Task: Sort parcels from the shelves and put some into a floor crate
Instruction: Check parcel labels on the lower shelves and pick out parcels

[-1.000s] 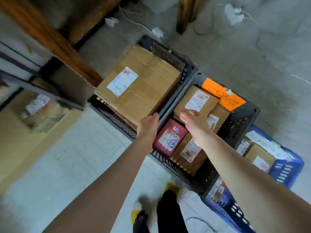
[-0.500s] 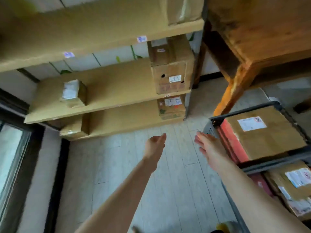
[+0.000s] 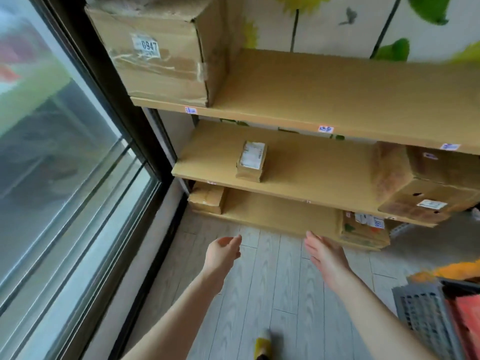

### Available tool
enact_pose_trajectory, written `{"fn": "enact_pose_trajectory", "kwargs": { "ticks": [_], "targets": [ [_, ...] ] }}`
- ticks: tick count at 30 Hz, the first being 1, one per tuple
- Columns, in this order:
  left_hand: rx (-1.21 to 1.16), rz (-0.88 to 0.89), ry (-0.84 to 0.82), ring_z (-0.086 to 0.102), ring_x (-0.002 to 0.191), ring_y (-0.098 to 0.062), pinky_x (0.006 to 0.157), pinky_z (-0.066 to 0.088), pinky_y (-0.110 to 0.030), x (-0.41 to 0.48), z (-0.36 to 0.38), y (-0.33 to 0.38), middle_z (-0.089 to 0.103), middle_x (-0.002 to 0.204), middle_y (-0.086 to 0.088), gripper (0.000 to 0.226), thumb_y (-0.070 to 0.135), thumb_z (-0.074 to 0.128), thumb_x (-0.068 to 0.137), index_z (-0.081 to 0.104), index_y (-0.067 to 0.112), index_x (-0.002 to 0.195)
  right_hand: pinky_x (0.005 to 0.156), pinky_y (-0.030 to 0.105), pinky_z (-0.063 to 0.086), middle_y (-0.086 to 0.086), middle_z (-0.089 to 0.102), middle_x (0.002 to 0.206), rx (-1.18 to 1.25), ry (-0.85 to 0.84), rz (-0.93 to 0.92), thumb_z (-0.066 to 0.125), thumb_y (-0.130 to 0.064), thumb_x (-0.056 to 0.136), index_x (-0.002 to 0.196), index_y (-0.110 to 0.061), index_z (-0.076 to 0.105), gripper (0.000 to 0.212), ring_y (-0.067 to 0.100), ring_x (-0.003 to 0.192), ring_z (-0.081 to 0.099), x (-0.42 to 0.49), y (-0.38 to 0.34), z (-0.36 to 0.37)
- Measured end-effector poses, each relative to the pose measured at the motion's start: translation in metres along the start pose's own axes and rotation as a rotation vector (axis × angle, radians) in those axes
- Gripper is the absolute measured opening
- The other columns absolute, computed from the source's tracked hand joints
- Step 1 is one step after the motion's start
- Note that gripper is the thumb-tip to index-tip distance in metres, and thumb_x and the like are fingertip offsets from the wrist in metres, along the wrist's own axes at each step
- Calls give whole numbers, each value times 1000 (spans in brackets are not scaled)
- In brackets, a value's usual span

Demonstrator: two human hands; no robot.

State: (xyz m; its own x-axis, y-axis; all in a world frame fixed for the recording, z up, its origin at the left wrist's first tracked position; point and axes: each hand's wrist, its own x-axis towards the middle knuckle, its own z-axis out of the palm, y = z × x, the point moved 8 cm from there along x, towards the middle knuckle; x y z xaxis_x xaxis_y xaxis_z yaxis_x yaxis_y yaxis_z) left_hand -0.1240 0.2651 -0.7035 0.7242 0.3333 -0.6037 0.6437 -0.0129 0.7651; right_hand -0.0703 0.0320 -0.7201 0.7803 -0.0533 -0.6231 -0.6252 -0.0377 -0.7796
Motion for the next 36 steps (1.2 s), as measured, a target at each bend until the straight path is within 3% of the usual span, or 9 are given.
{"fn": "enact_pose_trajectory", "kwargs": {
  "ticks": [11,15,18,21,24,26,29,34,36],
  "targets": [
    [-124,-140,77,51,69,-13,64,39,-25,143,-88,-29,57,74,-2,24,31,53,92,59,13,77,105,40,35,17,59,124,-101,-24,109,57,-24,91,79,-18,57,14,25,113,56,126,6,141],
    [-113,-173,83,51,78,-18,69,41,-30,193,-123,-42,61,81,-5,26,30,54,92,54,19,69,103,42,38,19,60,123,-167,11,133,57,-26,90,91,-5,61,21,31,119,54,160,18,188],
    [-63,-183,40,53,84,-21,76,42,-33,234,-144,-52,61,84,-4,26,31,53,93,52,22,69,81,32,43,15,64,113,-190,45,139,58,-25,89,88,-10,61,16,30,115,56,178,29,223],
    [-30,-174,15,60,94,-21,91,45,-37,282,-162,-69,63,87,-1,17,31,54,92,58,21,78,67,24,37,18,63,107,-192,86,143,59,-24,89,110,3,61,34,30,110,58,200,52,256],
    [-4,-137,40,61,95,-22,93,46,-39,334,-174,-91,65,89,-3,25,29,55,92,63,8,101,68,25,33,32,57,106,-197,94,155,60,-22,88,108,12,56,40,41,103,57,226,86,289],
    [24,-119,57,61,100,-28,92,46,-40,368,-173,-108,66,99,-12,34,29,54,91,62,4,112,66,23,34,21,55,93,-199,73,159,60,-26,87,104,7,58,37,28,82,57,251,108,310],
    [61,-89,111,54,113,-42,95,46,-48,425,-164,-142,60,117,-25,46,33,54,91,55,-2,121,80,21,36,-2,55,105,-185,64,98,60,-25,88,112,-8,59,29,9,98,52,301,137,332],
    [112,7,250,55,111,-37,85,44,-37,519,-149,-201,61,117,-26,48,33,55,90,55,-6,118,89,17,34,2,59,121,-156,129,-79,60,-25,88,122,-6,56,39,11,117,53,384,180,348],
    [89,70,301,54,114,-37,92,43,-39,552,-145,-218,59,120,-24,55,36,56,89,51,-7,123,87,15,35,-3,60,115,-150,130,-163,59,-25,89,114,-9,59,31,9,111,55,419,191,356]
  ]
}}
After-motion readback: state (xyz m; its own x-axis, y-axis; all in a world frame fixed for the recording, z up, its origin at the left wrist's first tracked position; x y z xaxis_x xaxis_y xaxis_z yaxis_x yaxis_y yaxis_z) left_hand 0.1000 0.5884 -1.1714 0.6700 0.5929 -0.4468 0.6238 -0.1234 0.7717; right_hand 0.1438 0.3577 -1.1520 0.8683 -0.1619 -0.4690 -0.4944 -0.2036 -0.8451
